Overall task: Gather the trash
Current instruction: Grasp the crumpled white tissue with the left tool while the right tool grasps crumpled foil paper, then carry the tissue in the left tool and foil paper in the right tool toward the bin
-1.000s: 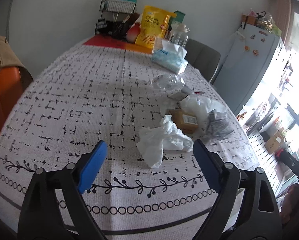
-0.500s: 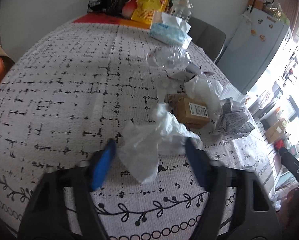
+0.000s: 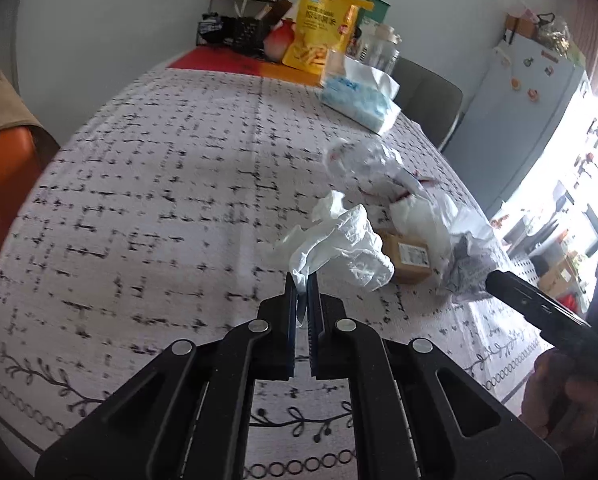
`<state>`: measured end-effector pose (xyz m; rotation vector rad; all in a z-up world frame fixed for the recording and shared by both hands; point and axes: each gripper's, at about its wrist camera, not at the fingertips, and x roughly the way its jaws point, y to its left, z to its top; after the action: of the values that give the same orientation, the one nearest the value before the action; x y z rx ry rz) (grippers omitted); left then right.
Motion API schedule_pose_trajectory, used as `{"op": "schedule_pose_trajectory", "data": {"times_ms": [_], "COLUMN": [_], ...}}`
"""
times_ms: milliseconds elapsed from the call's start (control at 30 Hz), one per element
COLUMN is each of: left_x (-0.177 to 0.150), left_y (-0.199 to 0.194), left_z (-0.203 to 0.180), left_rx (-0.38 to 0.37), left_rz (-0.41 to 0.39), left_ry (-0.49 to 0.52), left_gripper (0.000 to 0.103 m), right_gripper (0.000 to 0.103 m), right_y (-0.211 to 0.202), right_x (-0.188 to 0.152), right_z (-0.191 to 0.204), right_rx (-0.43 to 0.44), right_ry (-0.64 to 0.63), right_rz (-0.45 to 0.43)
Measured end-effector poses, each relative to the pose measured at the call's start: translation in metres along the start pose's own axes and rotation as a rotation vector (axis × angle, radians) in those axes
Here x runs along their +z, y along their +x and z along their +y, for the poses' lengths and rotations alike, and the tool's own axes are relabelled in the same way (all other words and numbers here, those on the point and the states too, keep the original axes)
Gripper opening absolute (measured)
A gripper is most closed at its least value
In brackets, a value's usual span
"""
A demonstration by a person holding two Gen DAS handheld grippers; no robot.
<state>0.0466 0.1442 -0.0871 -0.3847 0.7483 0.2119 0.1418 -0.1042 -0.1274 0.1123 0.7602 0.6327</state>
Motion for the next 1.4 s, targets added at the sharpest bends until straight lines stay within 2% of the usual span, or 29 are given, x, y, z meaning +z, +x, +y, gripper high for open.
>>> {"op": "schedule_pose_trajectory", "data": {"times_ms": [33,67,100,167,200,433,767,933,1133,1400], "left_x": [0.001,0.001,0.001,0.001,0.000,-0.002,0.004,0.007,0.011,0.008], "left_y": [-0.001,-0.002,-0.004,-0.009,-0.011,-0.015,-0.019,-0.015,-0.003,0.023], "left_z": [0.002,0.002,0.003,0.001,0.000,-0.011,-0.044,-0.073,-0.117,-0.194], "left_rx": [0.011,0.018,0.020,0.024,0.023,0.009,-0.039,-0.075,-0.125,-0.204], "left_rz": [-0.005,-0.007,-0.010,-0.025,-0.032,-0.042,-0.063,-0.062,-0.053,-0.008], "left_ry": [-0.002,-0.005,-0.006,-0.003,-0.002,0.004,0.056,0.103,0.163,0.262], "left_gripper": [0.006,0.006,0.006,0.006,0.006,0.006,0.006,0.006,0.006,0.006], "right_gripper": [0.072,0.052,0.038,0.018,0.014,0.010,0.009,0.009,0.009,0.009], "right_y": [0.004,0.011,0.018,0.024,0.022,-0.012,-0.061,-0.076,-0.093,-0.128], "right_x": [0.000,0.000,0.000,0.000,0.000,0.000,-0.009,-0.012,-0.017,-0.022], "right_z": [-0.001,-0.003,-0.005,-0.007,-0.005,0.004,-0.011,-0.026,-0.058,-0.130], "right_rx": [0.001,0.001,0.004,0.020,0.023,0.062,0.075,0.063,0.031,-0.084], "right_ry": [0.006,0.016,0.026,0.031,0.018,-0.033,0.002,0.021,0.075,0.199], "right_rz": [0.003,0.016,0.042,0.075,0.070,0.040,-0.028,-0.055,-0.087,-0.165]}}
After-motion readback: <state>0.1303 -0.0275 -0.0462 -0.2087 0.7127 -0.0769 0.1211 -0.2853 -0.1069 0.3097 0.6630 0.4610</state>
